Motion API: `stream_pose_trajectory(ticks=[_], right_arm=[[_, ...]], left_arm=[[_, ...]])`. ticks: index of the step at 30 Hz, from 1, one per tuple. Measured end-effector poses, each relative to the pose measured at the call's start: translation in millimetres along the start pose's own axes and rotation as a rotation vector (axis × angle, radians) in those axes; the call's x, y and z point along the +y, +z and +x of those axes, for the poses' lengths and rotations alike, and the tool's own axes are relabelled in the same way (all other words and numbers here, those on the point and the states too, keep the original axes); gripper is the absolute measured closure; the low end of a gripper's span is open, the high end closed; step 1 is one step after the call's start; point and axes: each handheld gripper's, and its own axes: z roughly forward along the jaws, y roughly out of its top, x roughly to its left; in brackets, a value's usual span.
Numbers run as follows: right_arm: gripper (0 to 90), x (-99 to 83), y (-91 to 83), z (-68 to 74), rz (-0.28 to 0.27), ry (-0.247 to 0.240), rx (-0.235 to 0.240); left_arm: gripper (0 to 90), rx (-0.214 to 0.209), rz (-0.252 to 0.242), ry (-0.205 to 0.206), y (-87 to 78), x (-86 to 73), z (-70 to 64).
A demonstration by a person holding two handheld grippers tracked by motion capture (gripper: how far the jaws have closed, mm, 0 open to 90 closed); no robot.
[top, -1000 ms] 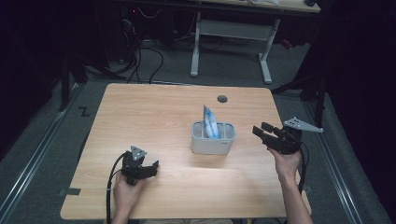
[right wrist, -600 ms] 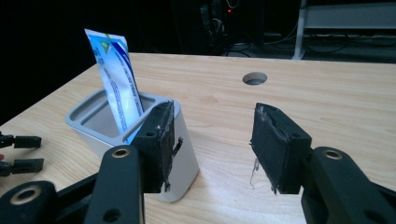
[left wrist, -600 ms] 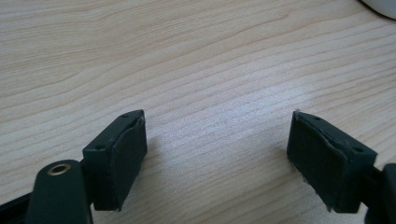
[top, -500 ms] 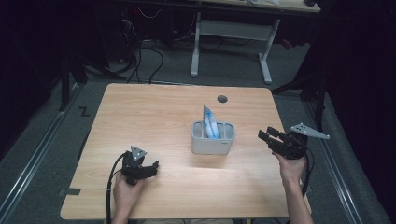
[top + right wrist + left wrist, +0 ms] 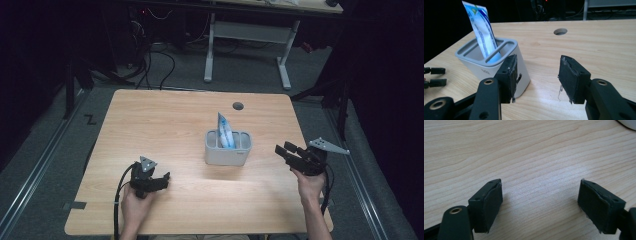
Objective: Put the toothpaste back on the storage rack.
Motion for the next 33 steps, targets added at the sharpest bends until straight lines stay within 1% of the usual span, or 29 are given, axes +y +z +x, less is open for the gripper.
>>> stream_pose_trajectory(ticks=[4, 5, 13, 16, 18, 22, 24, 26, 30, 33], right_arm=[[49.2, -7.5, 2.3, -4.7, 0.008, 0.017, -0.002], [49.2, -9.4, 2.5, -5.9, 0.01, 0.03, -0.003], [49.5, -18.4, 4.5, -8.4, 0.027, 0.034, -0.011], [51.9, -21.5, 4.8, -8.2, 0.04, 0.044, -0.004], [52.2, -23.9, 5.7, -7.9, 0.052, 0.043, 0.001], [52.1, -30.1, 8.9, -9.0, 0.066, 0.041, -0.006], [52.1, -32.4, 10.4, -8.0, 0.077, 0.031, -0.02], [52.1, -35.1, 11.9, -7.7, 0.085, 0.03, -0.017], [52.1, -40.4, 15.5, -8.2, 0.099, 0.039, -0.014], [52.1, -45.1, 18.8, -8.3, 0.119, 0.039, -0.023]], left_arm=[[20.4, 0.0, 0.001, 0.001, -0.1, 0.0, 0.1], [20.4, 0.0, 0.001, 0.001, -0.1, 0.0, 0.1], [20.4, -0.001, 0.001, 0.0, -0.1, 0.0, 0.0], [20.4, 0.0, 0.0, 0.0, -0.1, 0.0, -0.1], [20.4, 0.001, 0.0, 0.0, -0.1, 0.0, -0.1], [20.4, 0.0, 0.001, 0.001, -0.1, 0.0, 0.0], [20.4, 0.0, 0.001, 0.001, -0.2, 0.0, 0.0], [20.4, 0.0, 0.0, 0.0, -0.1, 0.0, 0.0], [20.4, 0.0, 0.001, 0.0, -0.1, 0.0, 0.0], [20.4, 0.0, 0.001, 0.0, -0.1, 0.0, 0.0]])
